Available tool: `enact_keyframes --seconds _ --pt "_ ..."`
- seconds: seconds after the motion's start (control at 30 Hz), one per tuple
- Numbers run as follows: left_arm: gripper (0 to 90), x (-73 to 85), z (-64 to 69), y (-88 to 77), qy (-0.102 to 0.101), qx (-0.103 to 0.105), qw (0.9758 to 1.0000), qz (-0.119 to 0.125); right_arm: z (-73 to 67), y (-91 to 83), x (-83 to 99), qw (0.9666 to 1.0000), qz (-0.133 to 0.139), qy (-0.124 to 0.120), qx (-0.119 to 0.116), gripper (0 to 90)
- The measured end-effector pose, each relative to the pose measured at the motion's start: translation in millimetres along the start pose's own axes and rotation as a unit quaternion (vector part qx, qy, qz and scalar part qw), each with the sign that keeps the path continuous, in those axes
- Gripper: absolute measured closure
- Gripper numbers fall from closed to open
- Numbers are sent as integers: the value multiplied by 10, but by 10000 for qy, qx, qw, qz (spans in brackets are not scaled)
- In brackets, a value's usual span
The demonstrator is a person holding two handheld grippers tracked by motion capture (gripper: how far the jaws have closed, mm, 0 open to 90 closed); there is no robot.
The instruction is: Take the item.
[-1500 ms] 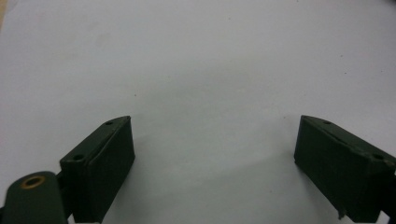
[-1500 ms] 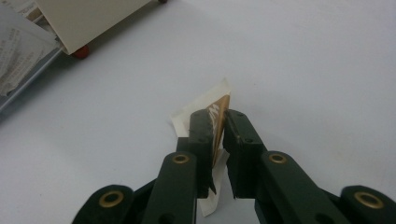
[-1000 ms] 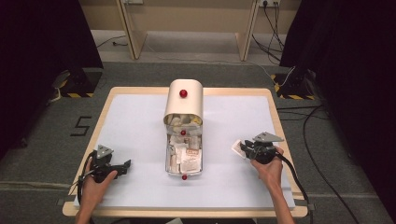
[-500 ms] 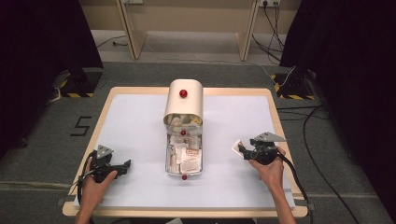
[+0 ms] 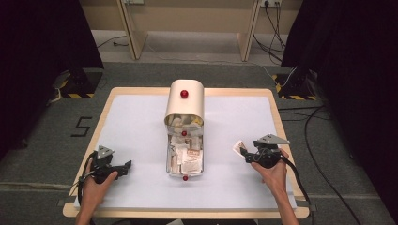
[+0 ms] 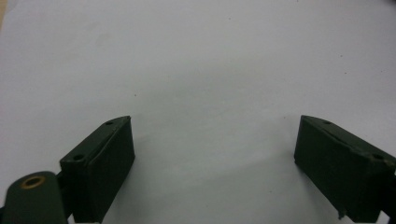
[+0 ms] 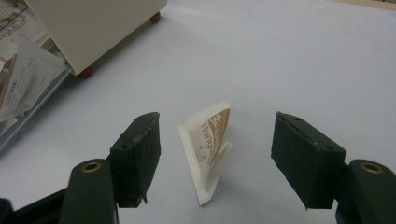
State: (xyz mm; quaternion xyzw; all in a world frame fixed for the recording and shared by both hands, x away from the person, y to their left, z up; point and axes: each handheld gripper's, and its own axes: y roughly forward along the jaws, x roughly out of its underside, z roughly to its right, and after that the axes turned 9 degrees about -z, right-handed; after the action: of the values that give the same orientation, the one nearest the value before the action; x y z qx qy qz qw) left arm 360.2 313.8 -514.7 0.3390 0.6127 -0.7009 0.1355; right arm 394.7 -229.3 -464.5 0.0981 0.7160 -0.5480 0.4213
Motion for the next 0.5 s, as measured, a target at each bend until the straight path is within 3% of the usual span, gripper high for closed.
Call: enact_keyframes --seconds 0.5 --pt "113 0 0 0 -1 1 10000 2 -22 -116 60 10000 7 -64 9 300"
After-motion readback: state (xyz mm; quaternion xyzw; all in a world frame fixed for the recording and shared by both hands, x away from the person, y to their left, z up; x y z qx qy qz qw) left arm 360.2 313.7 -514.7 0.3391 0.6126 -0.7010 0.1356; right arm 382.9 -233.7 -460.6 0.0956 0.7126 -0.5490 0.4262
